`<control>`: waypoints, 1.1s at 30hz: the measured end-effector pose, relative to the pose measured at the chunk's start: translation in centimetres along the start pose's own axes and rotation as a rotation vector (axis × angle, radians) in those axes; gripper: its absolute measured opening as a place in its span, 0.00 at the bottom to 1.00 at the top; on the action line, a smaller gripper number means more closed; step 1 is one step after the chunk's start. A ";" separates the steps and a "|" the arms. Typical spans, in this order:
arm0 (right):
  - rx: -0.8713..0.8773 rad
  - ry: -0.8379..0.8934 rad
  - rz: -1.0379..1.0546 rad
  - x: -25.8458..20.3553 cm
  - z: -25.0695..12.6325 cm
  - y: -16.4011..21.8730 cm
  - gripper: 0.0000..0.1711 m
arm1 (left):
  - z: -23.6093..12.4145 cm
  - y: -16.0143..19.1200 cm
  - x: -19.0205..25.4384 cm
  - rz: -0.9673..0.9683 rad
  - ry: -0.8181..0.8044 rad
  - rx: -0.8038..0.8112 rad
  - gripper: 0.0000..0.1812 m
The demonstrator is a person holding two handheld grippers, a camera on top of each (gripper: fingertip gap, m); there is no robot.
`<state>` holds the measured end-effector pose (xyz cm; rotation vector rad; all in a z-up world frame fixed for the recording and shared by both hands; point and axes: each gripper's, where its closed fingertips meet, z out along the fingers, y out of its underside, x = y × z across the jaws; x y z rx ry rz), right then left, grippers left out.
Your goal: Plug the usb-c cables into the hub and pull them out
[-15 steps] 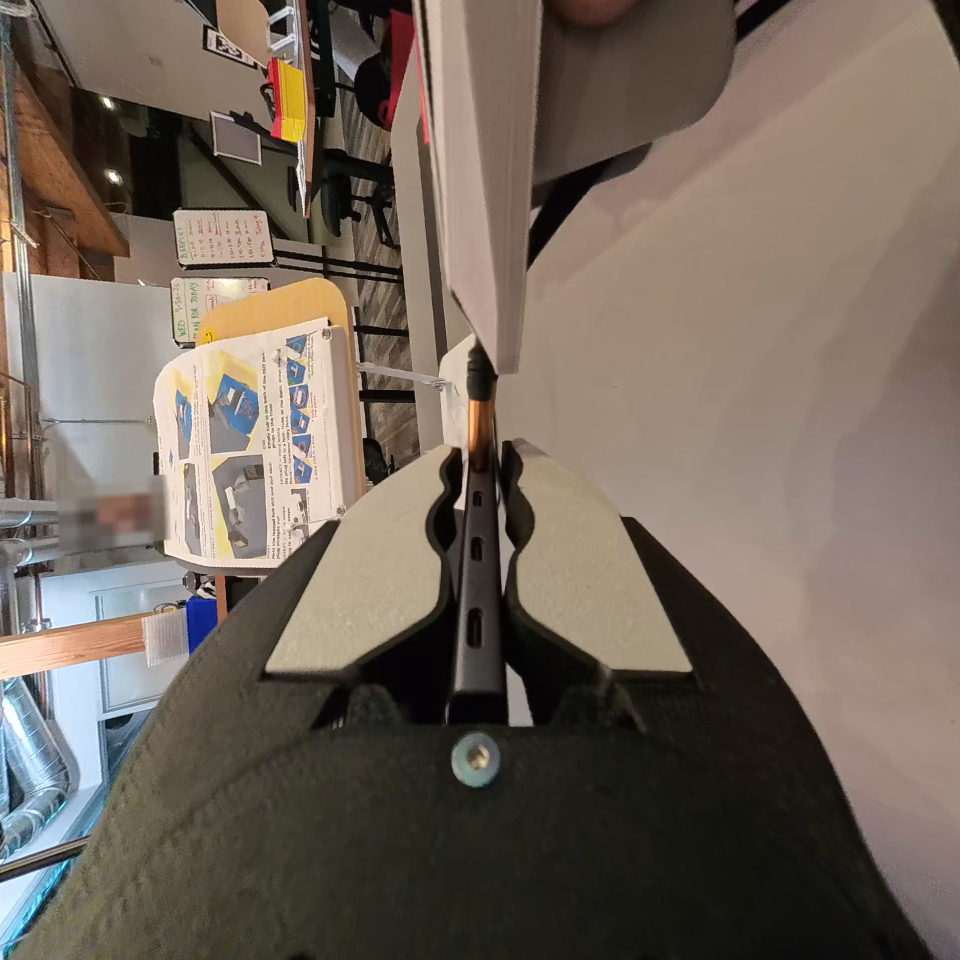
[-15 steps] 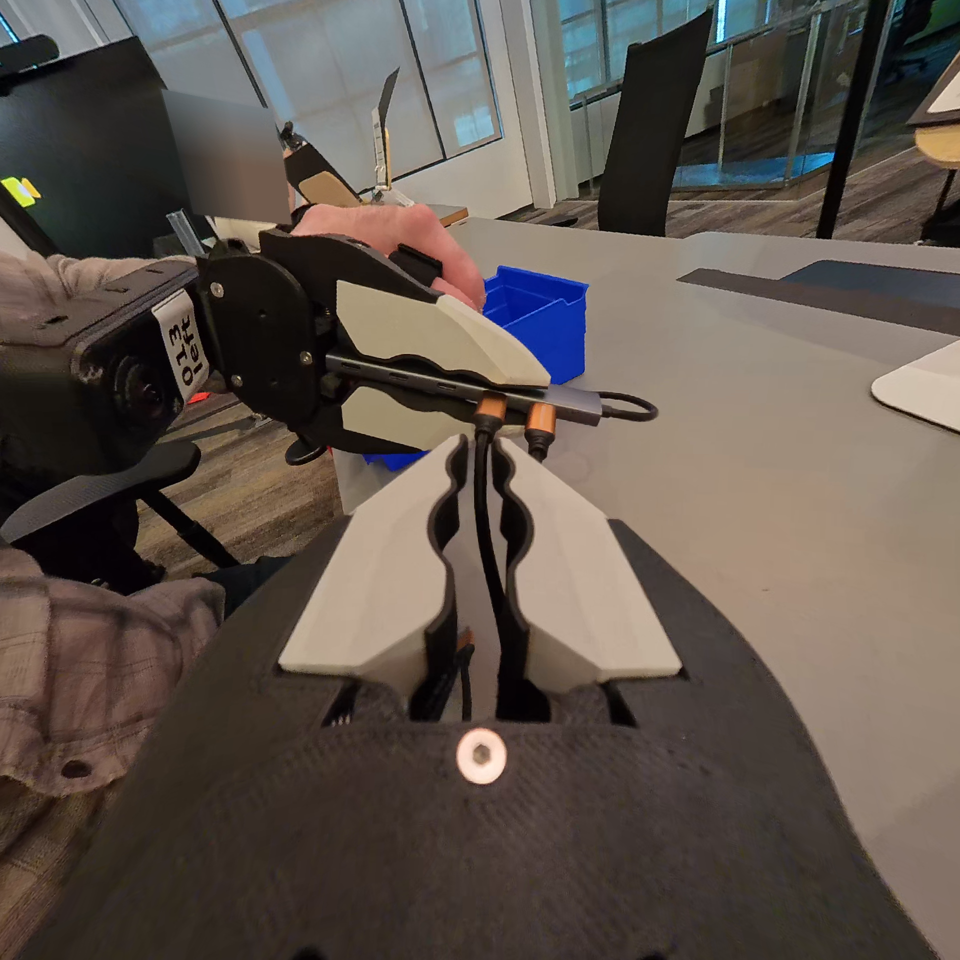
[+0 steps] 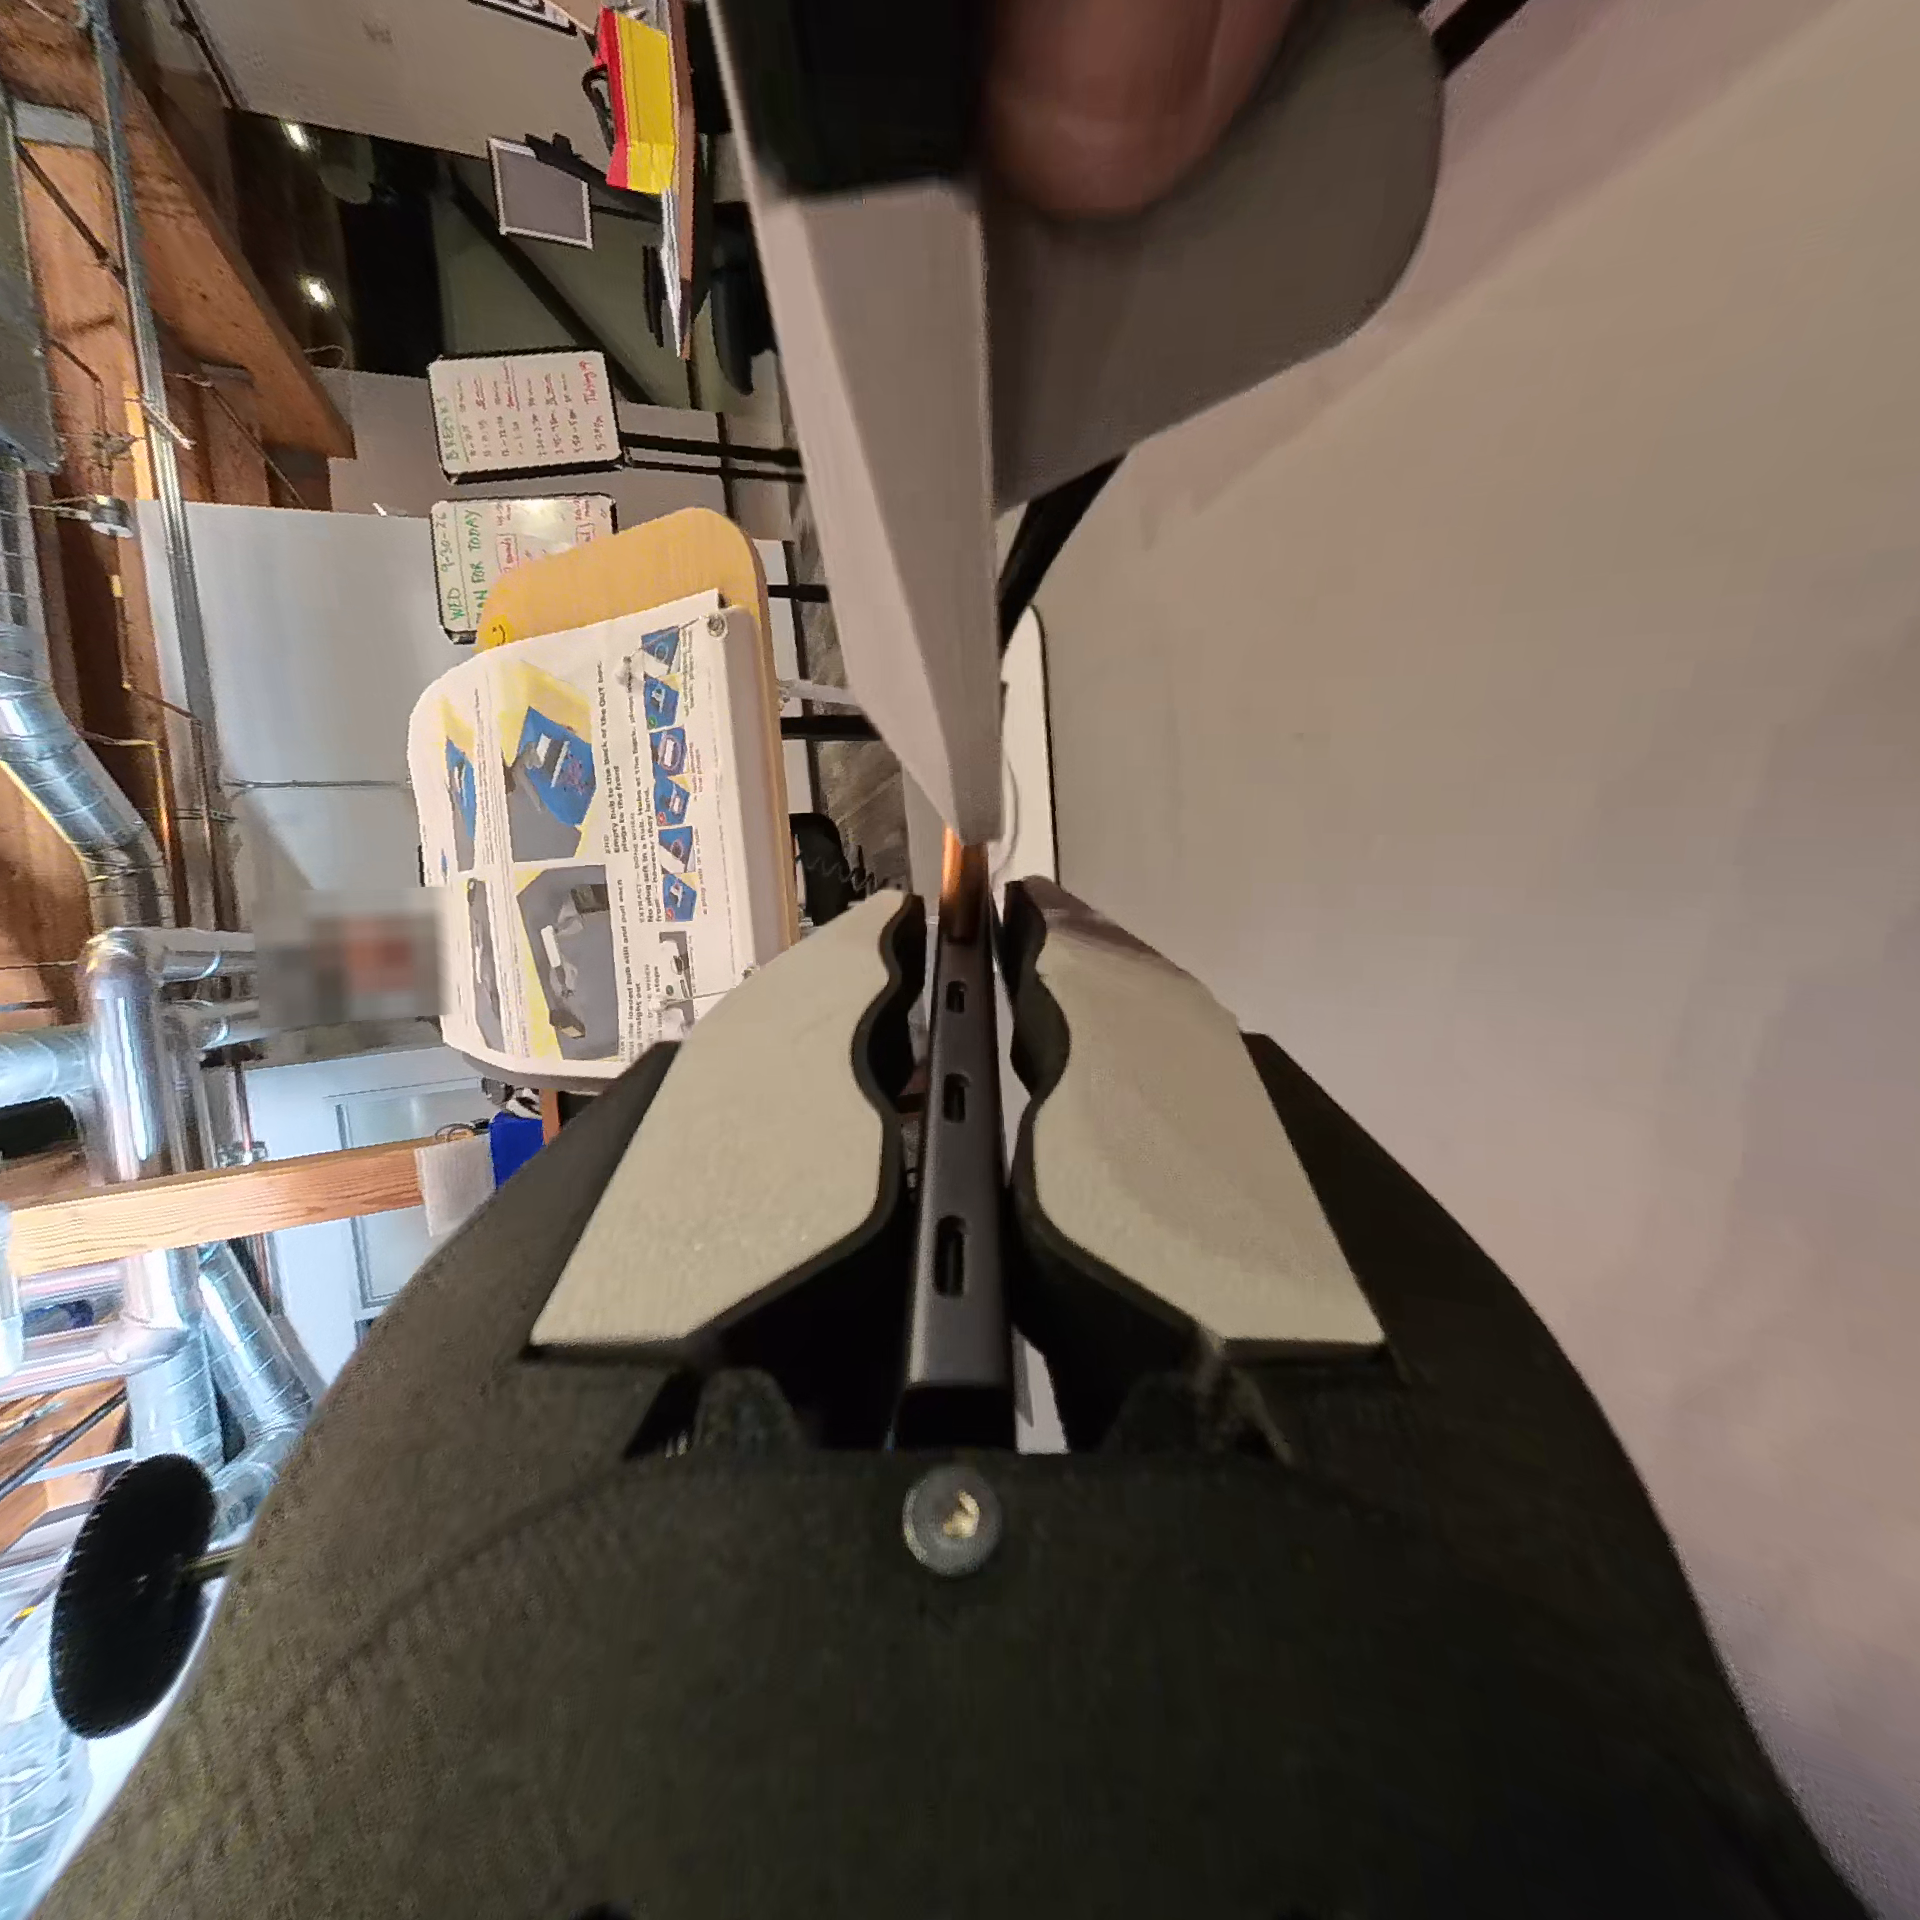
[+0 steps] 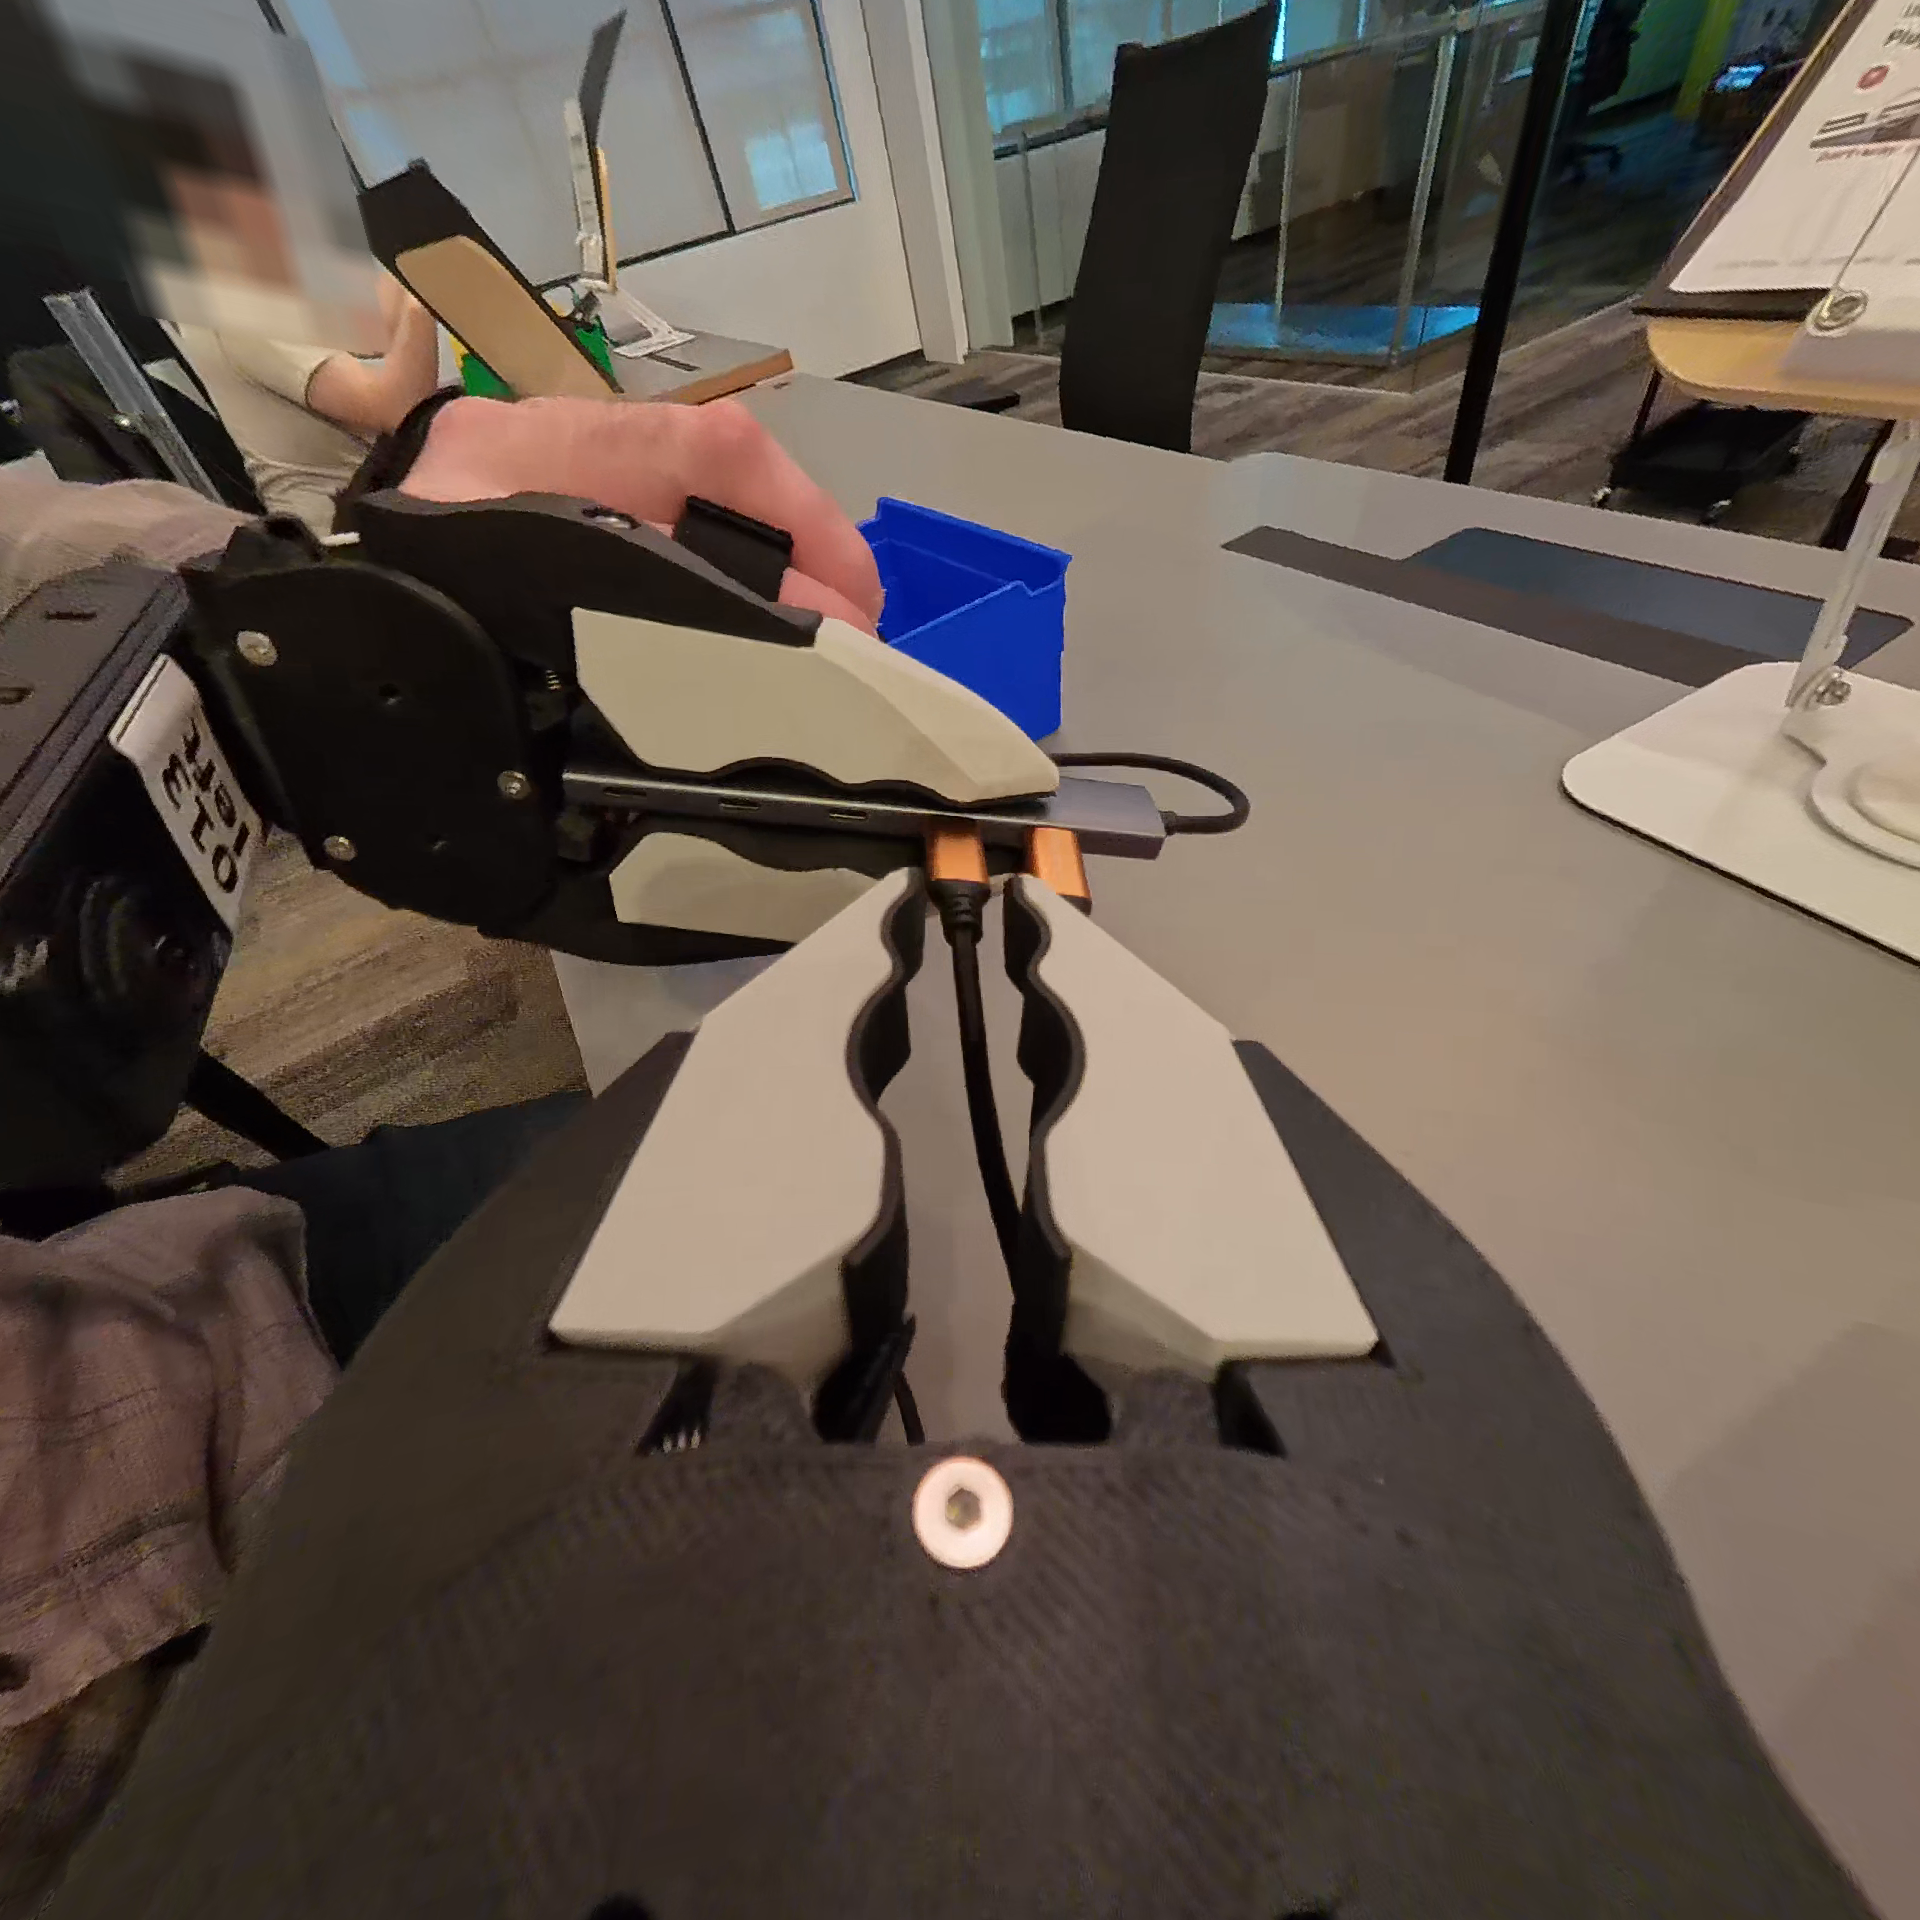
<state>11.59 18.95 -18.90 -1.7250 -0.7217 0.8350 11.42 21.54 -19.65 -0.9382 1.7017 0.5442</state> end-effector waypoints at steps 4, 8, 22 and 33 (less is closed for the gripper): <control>-0.001 -0.004 0.040 0.0 0.2 0.2 0.08 | 0.2 0.0 0.2 -0.028 -0.015 -0.023 0.08; 0.030 -0.019 0.108 0.1 0.3 0.0 0.11 | 0.4 0.1 0.2 -0.079 -0.029 -0.037 0.08; -0.003 0.050 0.040 0.7 -0.3 -0.1 0.08 | 0.4 -0.4 -0.5 -0.230 -0.072 -0.007 0.08; 0.029 -0.039 0.114 0.2 0.0 0.2 0.06 | 0.5 -0.9 -0.2 -0.233 -0.110 0.010 0.08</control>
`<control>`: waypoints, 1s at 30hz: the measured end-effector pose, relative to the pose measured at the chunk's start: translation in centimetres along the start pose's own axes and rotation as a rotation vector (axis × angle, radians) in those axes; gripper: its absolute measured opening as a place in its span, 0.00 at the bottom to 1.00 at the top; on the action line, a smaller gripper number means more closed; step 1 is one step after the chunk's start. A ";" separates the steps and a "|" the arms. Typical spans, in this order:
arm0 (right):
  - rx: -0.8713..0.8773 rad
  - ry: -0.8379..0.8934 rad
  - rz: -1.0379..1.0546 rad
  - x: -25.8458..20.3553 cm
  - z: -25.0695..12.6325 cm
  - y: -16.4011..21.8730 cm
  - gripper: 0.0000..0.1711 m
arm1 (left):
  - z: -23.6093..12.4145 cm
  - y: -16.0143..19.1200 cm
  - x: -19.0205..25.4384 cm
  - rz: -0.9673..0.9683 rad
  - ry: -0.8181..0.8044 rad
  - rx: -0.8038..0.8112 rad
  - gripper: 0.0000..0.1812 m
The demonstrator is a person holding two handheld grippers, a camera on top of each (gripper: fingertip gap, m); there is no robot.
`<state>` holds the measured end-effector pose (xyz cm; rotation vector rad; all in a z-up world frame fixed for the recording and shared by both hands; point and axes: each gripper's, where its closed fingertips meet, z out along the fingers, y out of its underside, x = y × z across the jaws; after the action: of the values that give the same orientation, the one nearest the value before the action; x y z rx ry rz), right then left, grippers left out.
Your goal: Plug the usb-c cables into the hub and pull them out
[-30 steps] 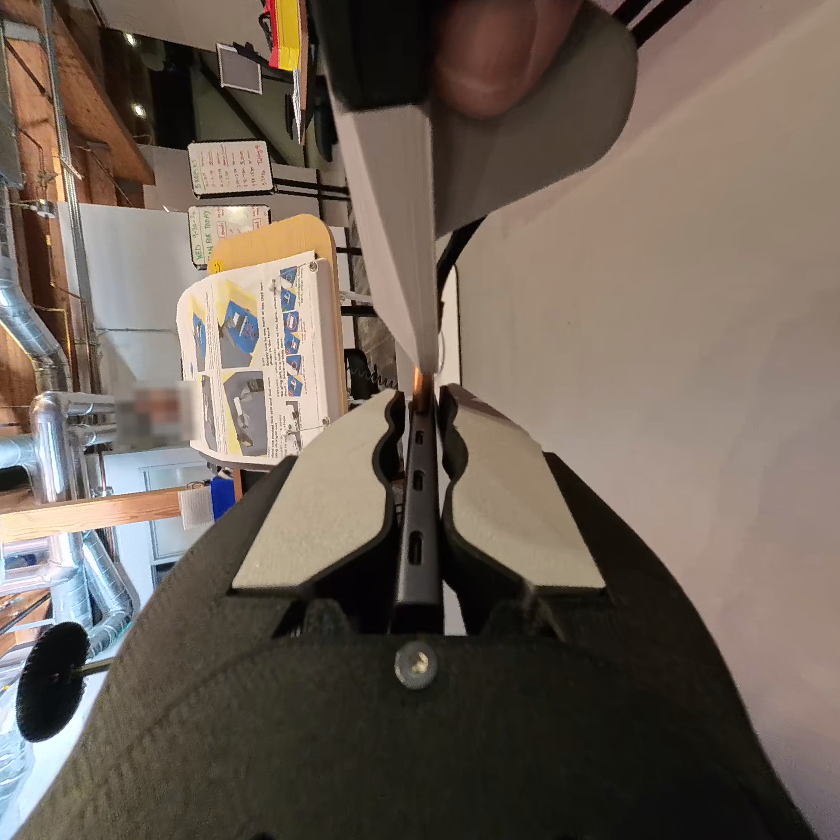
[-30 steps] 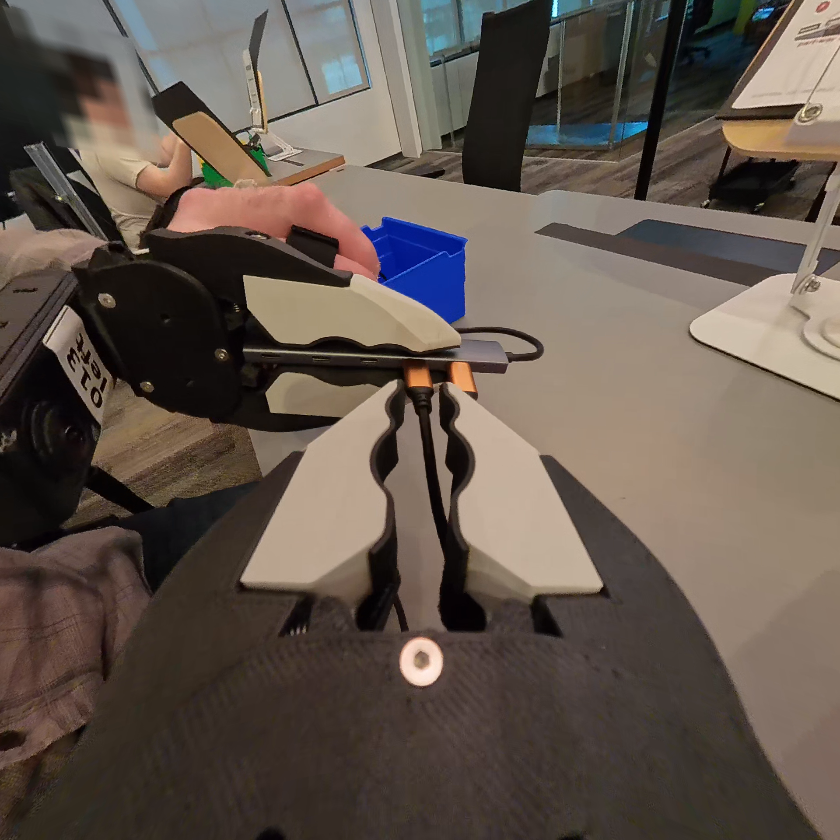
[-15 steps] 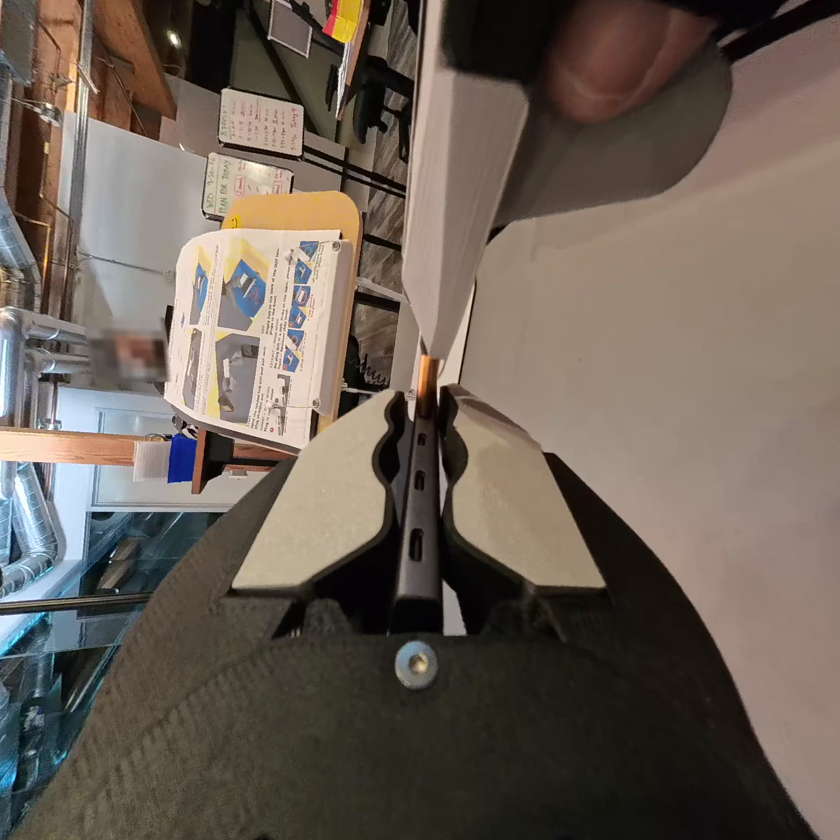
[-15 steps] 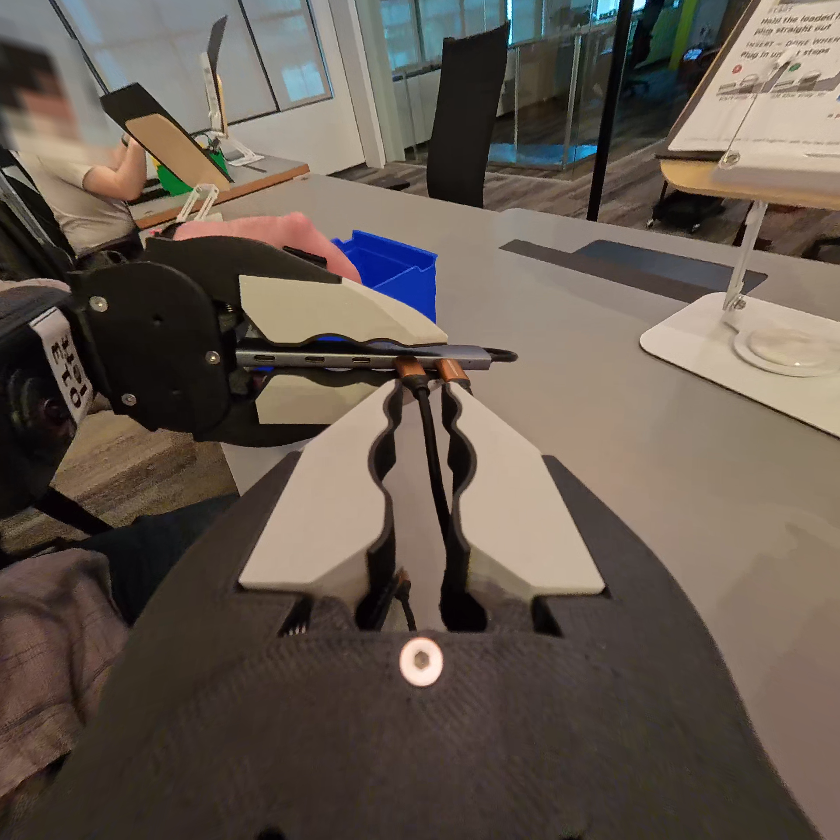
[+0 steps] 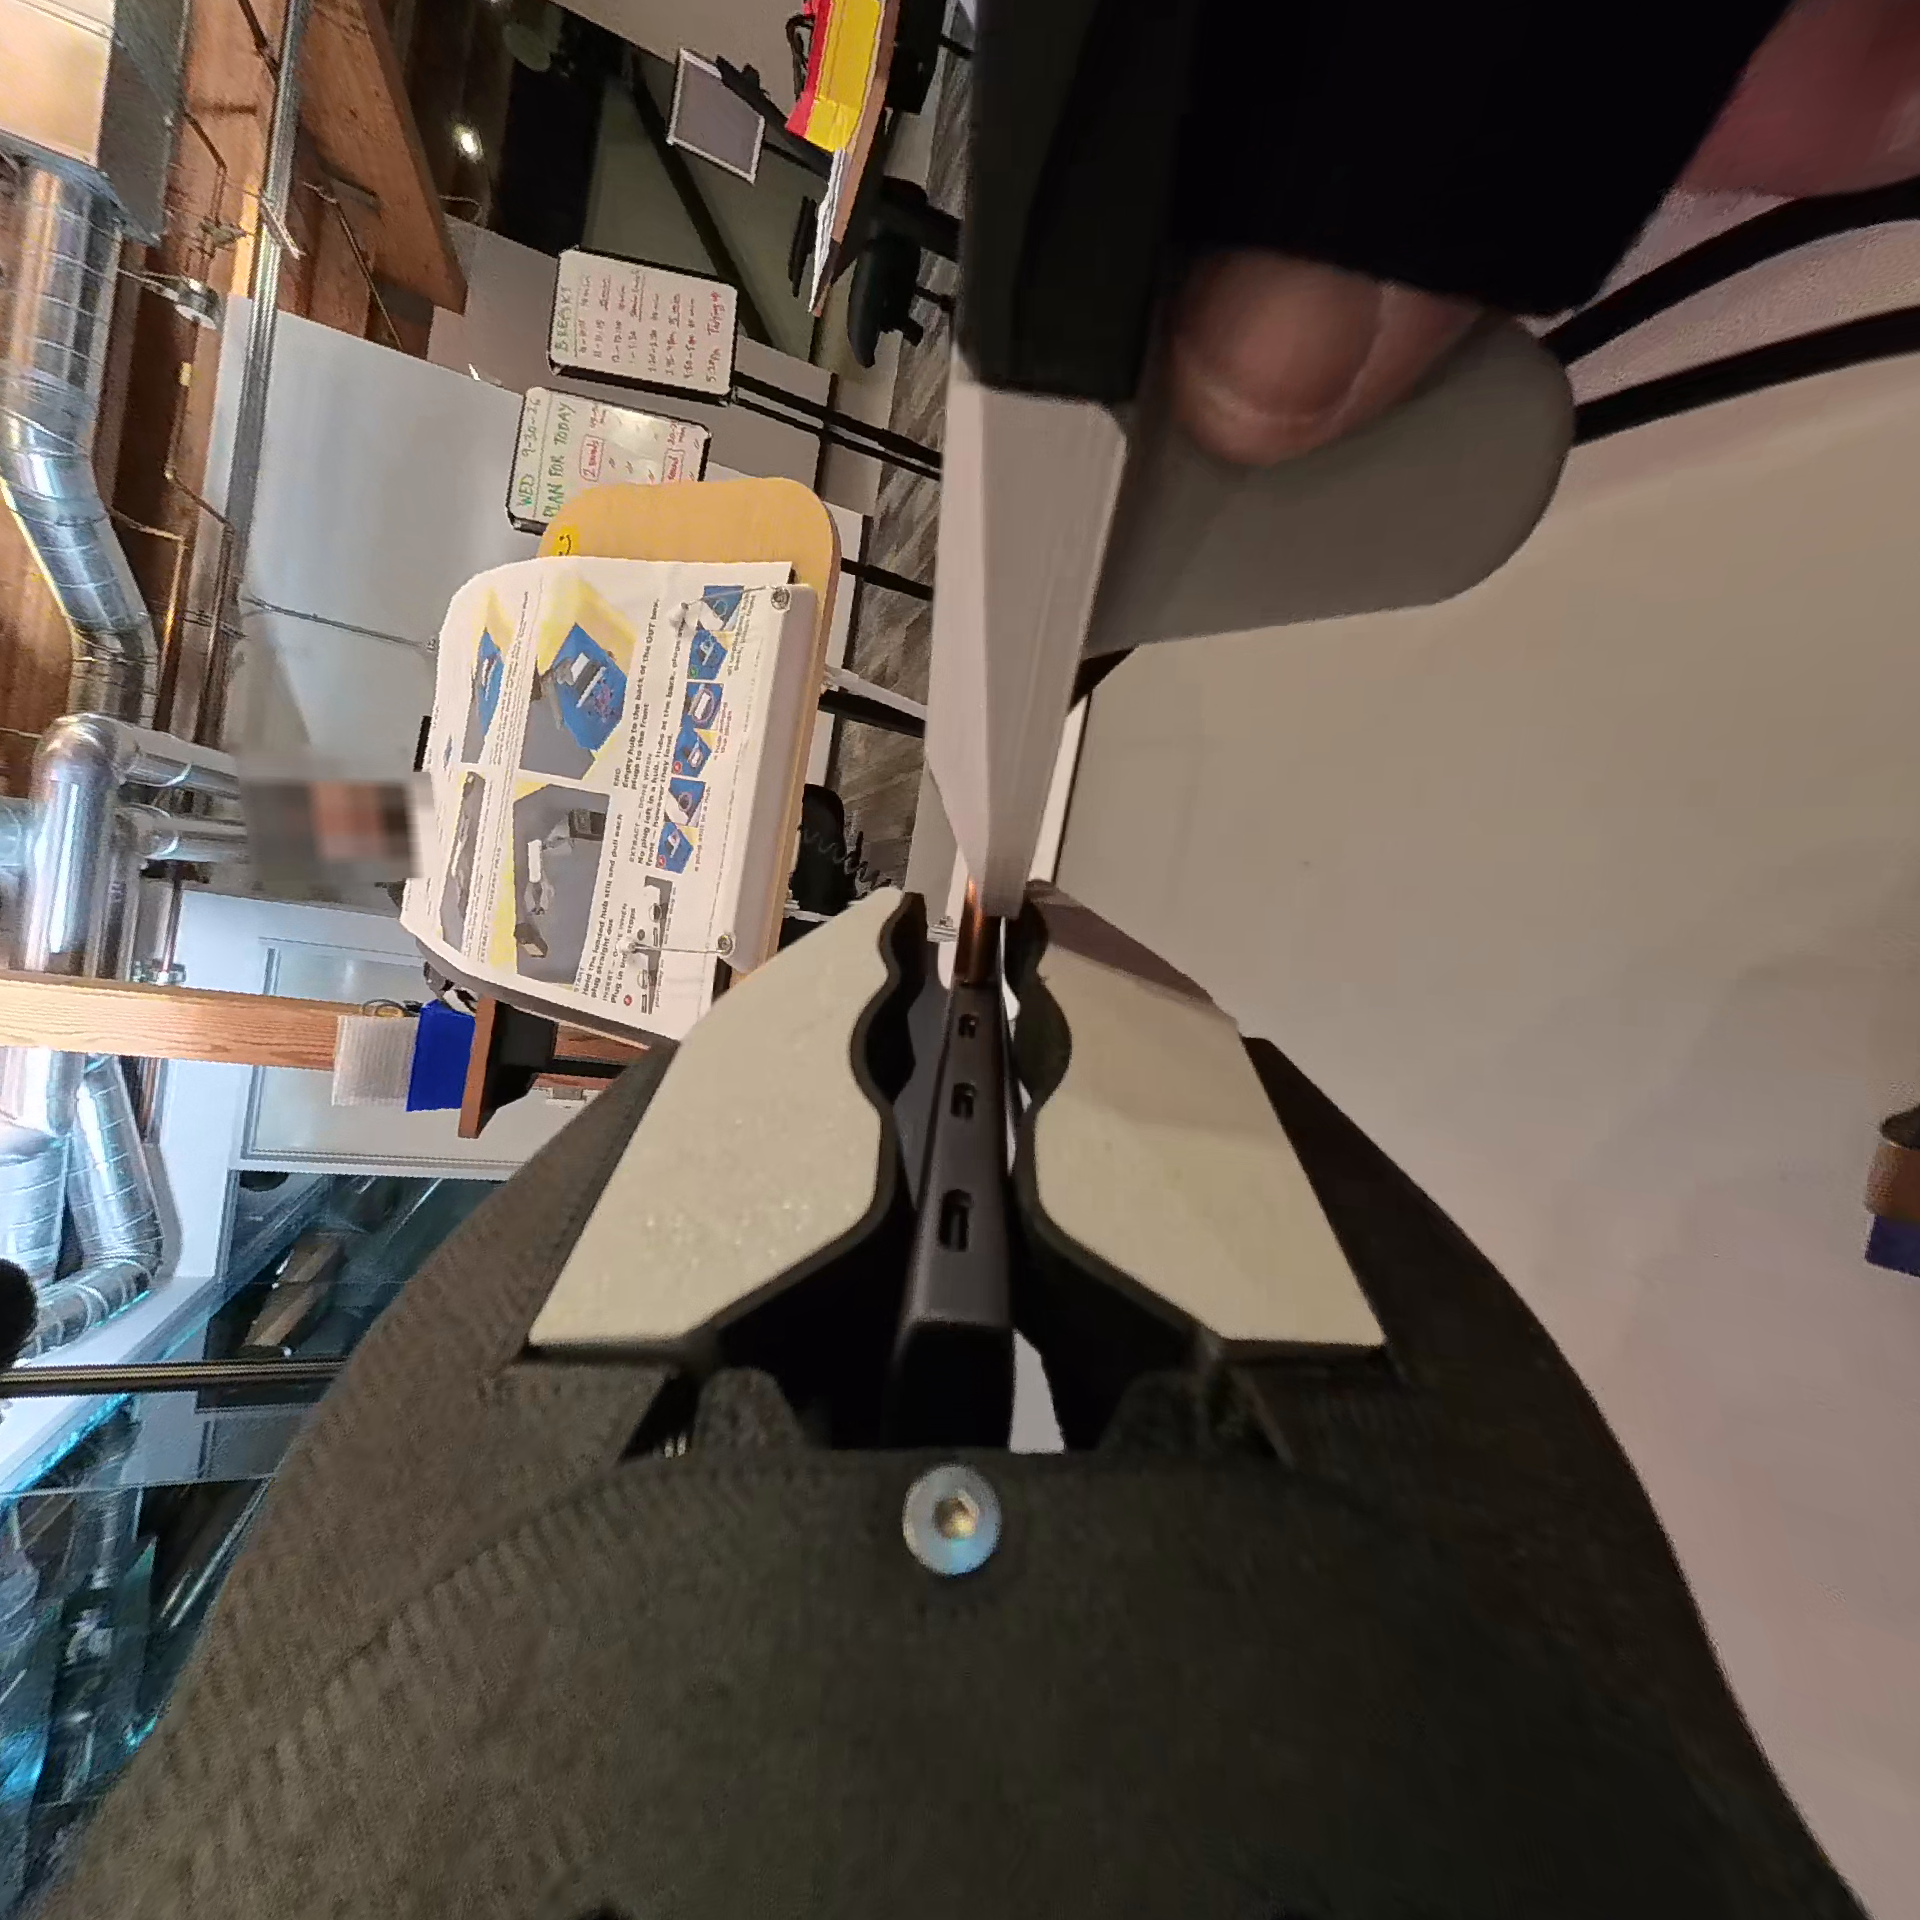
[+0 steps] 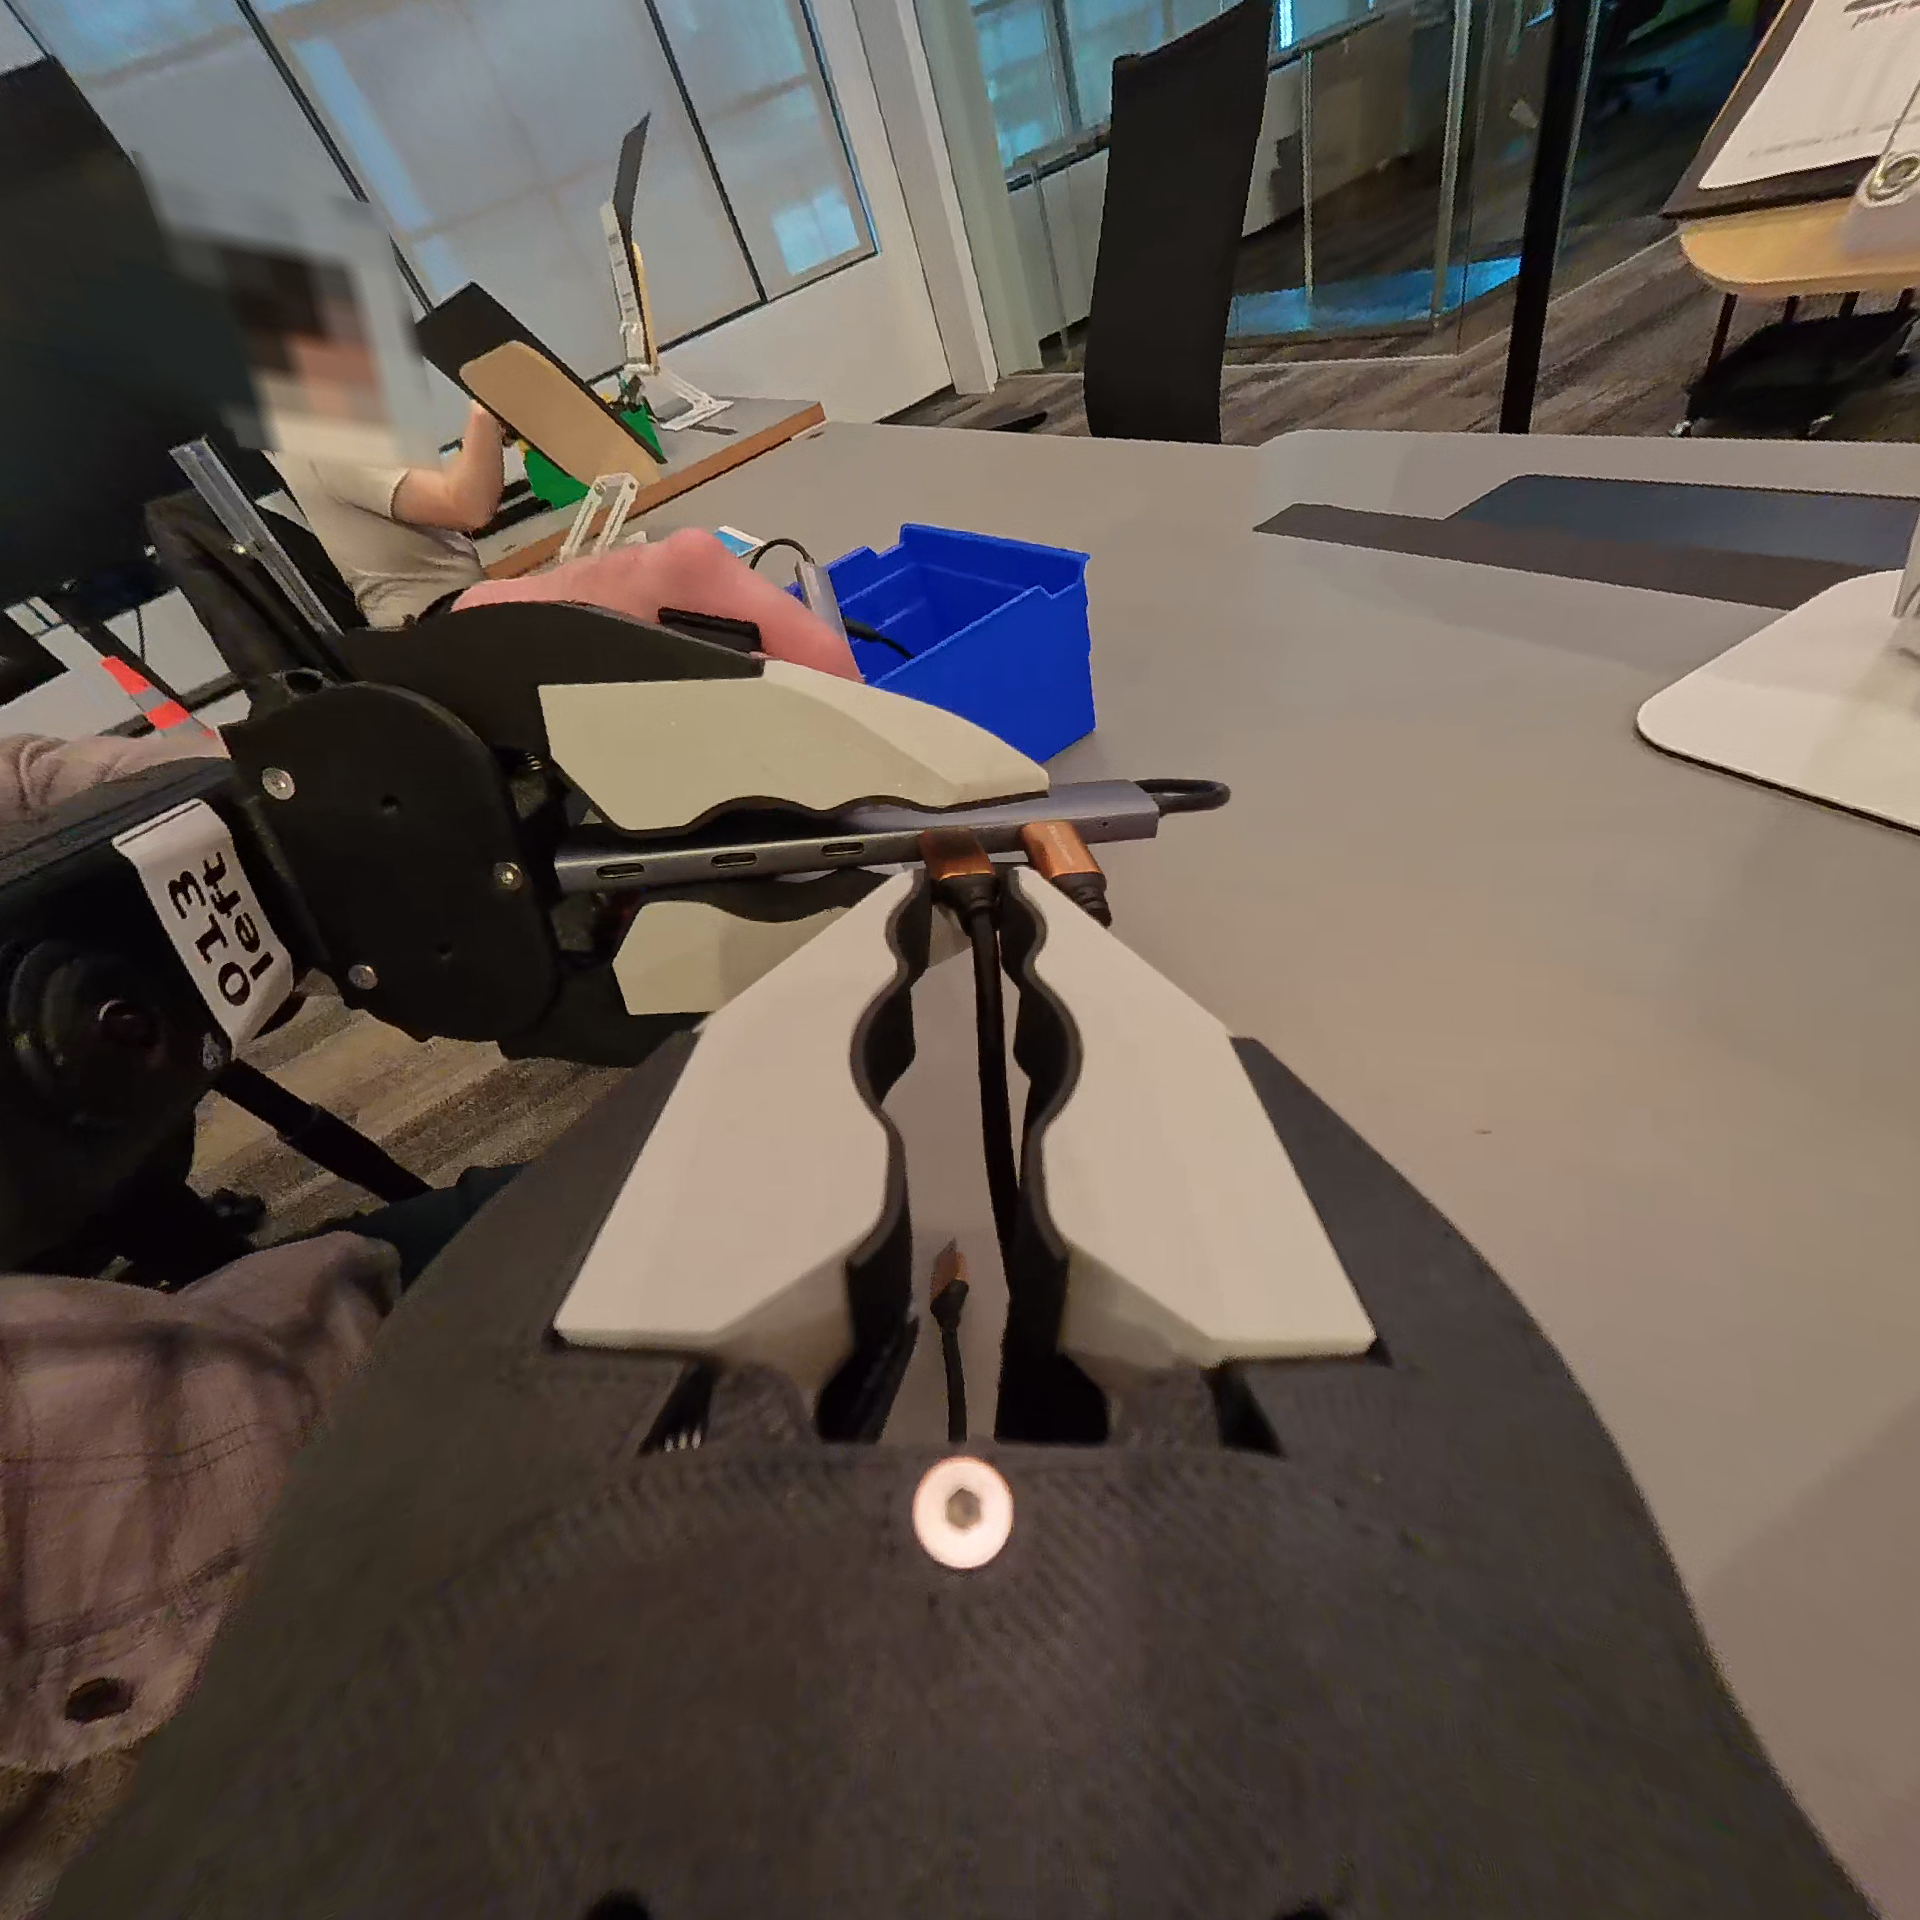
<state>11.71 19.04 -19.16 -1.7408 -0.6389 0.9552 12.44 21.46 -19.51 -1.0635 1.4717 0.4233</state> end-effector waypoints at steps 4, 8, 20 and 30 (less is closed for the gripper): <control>-0.006 0.012 -0.006 0.0 0.0 0.0 0.06 | 0.1 0.0 0.0 -0.020 -0.004 0.004 0.08; 0.032 0.004 0.012 0.0 0.0 -0.2 0.06 | 0.2 0.1 0.0 -0.059 0.001 0.004 0.08; -0.021 0.177 -0.156 0.0 0.4 -0.7 0.05 | 0.5 1.2 -0.2 -0.136 -0.031 0.050 0.08; -0.028 0.219 -0.206 -0.4 0.5 -1.1 0.05 | 0.3 1.6 -0.5 -0.179 -0.033 0.075 0.08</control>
<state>11.05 19.39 -18.13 -1.7362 -0.6757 0.6067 11.31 22.68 -19.60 -1.1125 1.3406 0.2557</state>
